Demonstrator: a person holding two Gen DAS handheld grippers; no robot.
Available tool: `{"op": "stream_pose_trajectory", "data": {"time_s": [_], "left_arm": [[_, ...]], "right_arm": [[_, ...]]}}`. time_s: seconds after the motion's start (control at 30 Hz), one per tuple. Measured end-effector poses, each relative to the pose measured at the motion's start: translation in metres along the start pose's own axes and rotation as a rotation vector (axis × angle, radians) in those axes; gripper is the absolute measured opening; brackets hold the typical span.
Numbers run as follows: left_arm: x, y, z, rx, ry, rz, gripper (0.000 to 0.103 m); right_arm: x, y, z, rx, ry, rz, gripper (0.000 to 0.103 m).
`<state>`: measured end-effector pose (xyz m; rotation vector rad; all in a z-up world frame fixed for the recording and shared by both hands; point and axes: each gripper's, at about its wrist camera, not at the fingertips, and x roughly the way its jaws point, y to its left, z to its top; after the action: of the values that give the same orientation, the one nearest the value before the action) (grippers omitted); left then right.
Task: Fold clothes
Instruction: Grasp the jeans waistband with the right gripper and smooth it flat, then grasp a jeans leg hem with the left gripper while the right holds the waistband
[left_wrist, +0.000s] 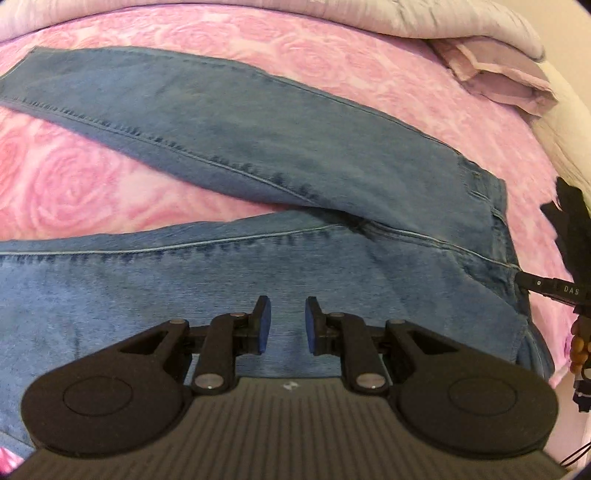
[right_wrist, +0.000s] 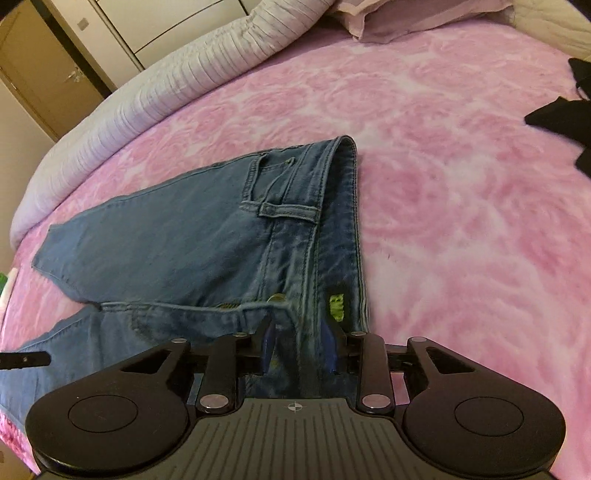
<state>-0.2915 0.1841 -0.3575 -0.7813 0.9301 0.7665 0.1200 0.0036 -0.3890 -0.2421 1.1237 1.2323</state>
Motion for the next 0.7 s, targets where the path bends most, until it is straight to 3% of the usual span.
{"op": "stream_pose_trajectory", "data": {"time_s": [0.1, 0.13, 0.17, 0.3, 0.37, 0.47, 0.57, 0.7], "left_arm": [[-0.001, 0.006, -0.001, -0.030, 0.001, 0.016, 0.014], [-0.001, 0.007, -0.002, -0.035, 0.000, 0.019, 0.014], [-0.001, 0.007, -0.002, -0.039, 0.000, 0.022, 0.014], [0.000, 0.010, -0.003, -0.057, -0.001, 0.033, 0.014], [0.001, 0.011, -0.004, -0.063, 0.001, 0.040, 0.014], [0.006, 0.012, -0.007, -0.059, 0.010, 0.050, 0.014], [0.008, 0.014, -0.011, -0.045, 0.024, 0.078, 0.014], [0.000, 0.025, -0.017, -0.053, 0.020, 0.110, 0.014]], "right_arm": [[0.002, -0.005, 0.003, -0.009, 0.006, 0.099, 0.030], [0.001, -0.003, 0.004, -0.037, 0.006, 0.095, 0.008], [0.000, -0.001, 0.006, -0.070, 0.004, 0.081, 0.005], [-0.020, 0.000, 0.018, -0.094, -0.094, 0.083, 0.003], [-0.016, 0.000, 0.023, -0.094, -0.096, 0.065, 0.003], [0.012, 0.007, 0.018, -0.150, -0.007, -0.047, 0.003], [0.024, 0.019, 0.010, -0.195, 0.002, -0.140, 0.000], [0.011, 0.021, 0.014, -0.131, 0.004, -0.230, 0.002]]}}
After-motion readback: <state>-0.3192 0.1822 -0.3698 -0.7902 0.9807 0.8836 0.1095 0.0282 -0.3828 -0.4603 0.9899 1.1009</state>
